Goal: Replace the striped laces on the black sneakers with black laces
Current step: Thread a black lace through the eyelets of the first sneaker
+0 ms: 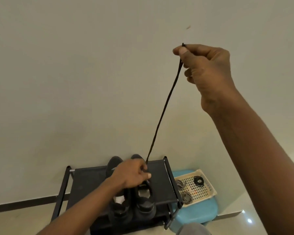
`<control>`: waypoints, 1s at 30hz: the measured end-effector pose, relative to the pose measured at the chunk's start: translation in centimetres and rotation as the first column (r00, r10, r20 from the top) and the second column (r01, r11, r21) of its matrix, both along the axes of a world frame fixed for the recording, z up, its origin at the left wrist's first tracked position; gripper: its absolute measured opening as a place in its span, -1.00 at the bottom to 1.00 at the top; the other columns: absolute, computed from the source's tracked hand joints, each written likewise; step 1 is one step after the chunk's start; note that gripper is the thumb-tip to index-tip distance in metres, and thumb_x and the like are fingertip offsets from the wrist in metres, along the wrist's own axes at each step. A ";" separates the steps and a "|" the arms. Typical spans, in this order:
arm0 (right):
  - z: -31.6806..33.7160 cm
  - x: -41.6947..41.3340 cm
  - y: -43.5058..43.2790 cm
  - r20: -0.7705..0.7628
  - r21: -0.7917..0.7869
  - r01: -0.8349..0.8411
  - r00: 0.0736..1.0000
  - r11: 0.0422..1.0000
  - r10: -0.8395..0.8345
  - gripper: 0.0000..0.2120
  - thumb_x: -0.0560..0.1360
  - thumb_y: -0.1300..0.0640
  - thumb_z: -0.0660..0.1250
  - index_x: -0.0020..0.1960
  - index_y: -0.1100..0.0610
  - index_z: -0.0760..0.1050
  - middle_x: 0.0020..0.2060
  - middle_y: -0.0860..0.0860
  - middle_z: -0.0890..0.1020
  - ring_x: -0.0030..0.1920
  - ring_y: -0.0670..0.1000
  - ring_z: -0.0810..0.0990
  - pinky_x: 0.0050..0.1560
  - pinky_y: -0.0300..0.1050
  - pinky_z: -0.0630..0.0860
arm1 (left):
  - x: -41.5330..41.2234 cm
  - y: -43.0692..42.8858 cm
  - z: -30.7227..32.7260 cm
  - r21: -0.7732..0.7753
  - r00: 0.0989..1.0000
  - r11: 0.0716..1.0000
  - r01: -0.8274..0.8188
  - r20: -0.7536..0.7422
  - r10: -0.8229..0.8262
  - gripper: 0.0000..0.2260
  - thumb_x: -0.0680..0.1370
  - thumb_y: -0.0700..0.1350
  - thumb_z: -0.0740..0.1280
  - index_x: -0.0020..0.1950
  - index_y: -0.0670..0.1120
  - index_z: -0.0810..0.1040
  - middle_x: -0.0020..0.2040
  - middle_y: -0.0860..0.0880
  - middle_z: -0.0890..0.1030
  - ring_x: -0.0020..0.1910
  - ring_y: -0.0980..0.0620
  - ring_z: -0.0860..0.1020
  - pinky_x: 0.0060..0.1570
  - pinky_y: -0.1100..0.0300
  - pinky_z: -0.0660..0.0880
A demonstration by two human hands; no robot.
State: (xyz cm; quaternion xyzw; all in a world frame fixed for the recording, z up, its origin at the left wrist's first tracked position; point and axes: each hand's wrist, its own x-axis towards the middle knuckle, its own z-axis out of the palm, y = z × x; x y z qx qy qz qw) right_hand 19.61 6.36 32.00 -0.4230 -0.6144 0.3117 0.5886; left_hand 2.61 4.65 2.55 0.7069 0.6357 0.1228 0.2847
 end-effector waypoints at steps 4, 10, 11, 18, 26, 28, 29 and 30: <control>1.6 -0.6 0.7 0.070 -0.038 -0.004 0.998 0.999 0.006 -0.89 0.57 0.12 0.43 0.00 0.10 0.73 -0.32 -0.11 0.63 -0.39 -0.21 0.53 -0.31 -0.34 0.47 | -1.0 -0.1 9.8 0.309 0.940 0.923 -0.229 0.317 0.127 -0.67 0.54 0.24 0.45 0.15 0.10 0.50 -0.15 0.08 0.65 -0.19 0.18 0.61 -0.20 0.22 0.46; 2.3 -1.1 0.7 0.141 -0.122 -0.032 0.989 0.992 0.049 -0.90 0.55 0.09 0.44 -0.01 0.05 0.73 -0.20 -0.02 0.66 -0.27 -0.06 0.56 -0.26 -0.24 0.53 | 0.3 1.7 20.9 0.450 0.828 0.866 -0.216 0.555 -0.082 -0.59 0.54 0.23 0.46 0.31 0.07 0.58 -0.06 -0.01 0.66 -0.16 0.15 0.62 -0.19 0.14 0.60; 2.3 -1.1 0.5 0.132 -0.139 -0.051 0.989 0.989 0.069 -0.89 0.55 0.10 0.44 0.00 0.06 0.73 -0.18 -0.01 0.67 -0.26 -0.04 0.56 -0.24 -0.22 0.54 | 0.8 1.8 22.0 0.461 0.825 0.863 -0.207 0.556 -0.099 -0.66 0.56 0.18 0.46 0.25 0.04 0.62 -0.09 -0.05 0.67 -0.23 0.15 0.60 -0.25 0.17 0.58; 1.0 -1.0 -0.4 -0.032 -0.181 -0.163 0.987 0.970 0.160 -0.86 0.59 0.15 0.39 0.06 0.15 0.71 -0.23 0.04 0.63 -0.28 0.00 0.58 -0.26 -0.21 0.60 | 2.1 2.2 22.6 0.529 0.805 0.792 -0.304 0.587 -0.083 -0.82 0.62 0.04 0.39 -0.10 0.01 0.70 -0.36 0.05 0.54 -0.37 0.04 0.49 -0.27 -0.07 0.57; -0.9 -0.9 1.2 -0.092 -0.217 -0.158 0.986 0.963 0.141 -0.78 0.64 0.15 0.29 0.26 0.10 0.58 -0.28 0.01 0.63 -0.33 -0.01 0.58 -0.30 -0.17 0.57 | 0.7 4.4 25.9 0.587 0.867 0.768 -0.256 0.490 -0.086 -0.71 0.69 -0.04 0.26 -0.18 -0.01 0.65 -0.31 0.01 0.57 -0.37 0.04 0.49 -0.25 -0.05 0.54; -4.5 -0.7 2.2 -0.005 -0.298 -0.120 0.992 0.947 0.124 -0.70 0.62 0.23 0.24 0.32 0.14 0.55 -0.27 0.03 0.60 -0.37 -0.01 0.53 -0.33 -0.16 0.51 | 0.4 5.1 26.5 0.583 0.874 0.783 -0.216 0.473 -0.110 -0.71 0.71 -0.05 0.25 -0.13 -0.02 0.67 -0.32 0.02 0.53 -0.37 0.05 0.46 -0.30 0.09 0.49; -6.6 -0.6 2.6 0.063 -0.354 -0.124 0.986 0.927 0.157 -0.68 0.61 0.25 0.24 0.35 0.14 0.54 -0.25 0.04 0.60 -0.37 -0.01 0.53 -0.32 -0.15 0.50 | 0.3 5.4 26.7 0.576 0.876 0.792 -0.201 0.468 -0.119 -0.71 0.71 -0.05 0.24 -0.12 -0.03 0.67 -0.32 0.01 0.51 -0.37 0.05 0.45 -0.32 0.13 0.47; -9.0 -0.6 3.0 0.136 -0.413 -0.136 0.968 0.901 0.208 -0.66 0.61 0.26 0.26 0.37 0.15 0.52 -0.23 0.05 0.61 -0.36 -0.02 0.54 -0.29 -0.13 0.50 | 0.2 5.6 26.5 0.570 0.875 0.799 -0.192 0.469 -0.124 -0.71 0.72 -0.06 0.23 -0.12 -0.04 0.66 -0.33 0.01 0.49 -0.37 0.05 0.44 -0.33 0.16 0.46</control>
